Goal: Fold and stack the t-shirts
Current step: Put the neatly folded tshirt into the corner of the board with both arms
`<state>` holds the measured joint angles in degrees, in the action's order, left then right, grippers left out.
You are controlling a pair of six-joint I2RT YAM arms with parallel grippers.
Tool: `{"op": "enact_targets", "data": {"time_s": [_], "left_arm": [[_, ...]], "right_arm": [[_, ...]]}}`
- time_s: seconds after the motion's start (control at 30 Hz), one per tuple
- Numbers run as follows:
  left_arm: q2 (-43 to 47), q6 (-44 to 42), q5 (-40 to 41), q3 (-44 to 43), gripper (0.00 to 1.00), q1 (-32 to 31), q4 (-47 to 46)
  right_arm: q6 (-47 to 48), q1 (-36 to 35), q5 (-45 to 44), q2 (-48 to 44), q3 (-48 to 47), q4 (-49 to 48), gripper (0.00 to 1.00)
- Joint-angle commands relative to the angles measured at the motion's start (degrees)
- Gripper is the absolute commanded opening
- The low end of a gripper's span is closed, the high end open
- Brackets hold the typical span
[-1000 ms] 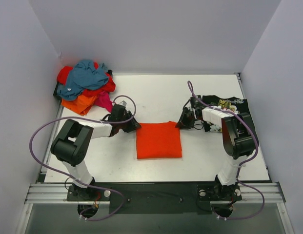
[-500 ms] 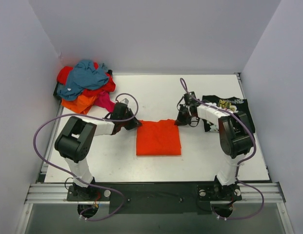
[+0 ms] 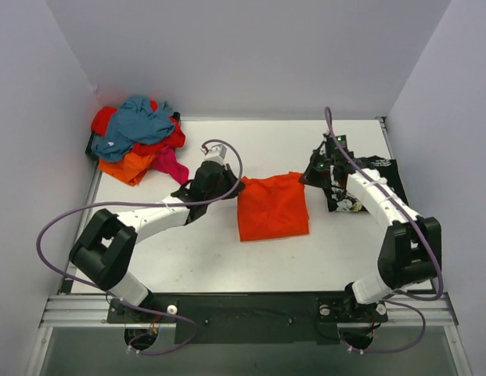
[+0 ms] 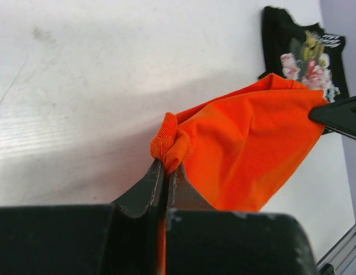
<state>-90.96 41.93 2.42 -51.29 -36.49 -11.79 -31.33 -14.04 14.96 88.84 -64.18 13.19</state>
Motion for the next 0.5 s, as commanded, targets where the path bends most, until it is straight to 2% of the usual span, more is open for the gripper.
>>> {"op": "enact_targets", "data": {"time_s": [0.0,0.17,0.47], "left_arm": [[1.14,-2.29,5.32,-5.22,0.0,-2.53,-2.44],[-1.85,-3.61,6.54,-10.04,0.0,-7.18,-7.53],[-10.55,-6.42,7.69,-25.43,0.0,-18.26,-9.39]], "right_arm": [[1.36,4.1,-2.73,-7.35,-2.17,7.01,0.0],[1.72,11.04,-4.15,-13.59,-4.28,12.38,0.0],[0.22,30.37,-0.11,-17.38,-11.22,19.06,0.0]]}}
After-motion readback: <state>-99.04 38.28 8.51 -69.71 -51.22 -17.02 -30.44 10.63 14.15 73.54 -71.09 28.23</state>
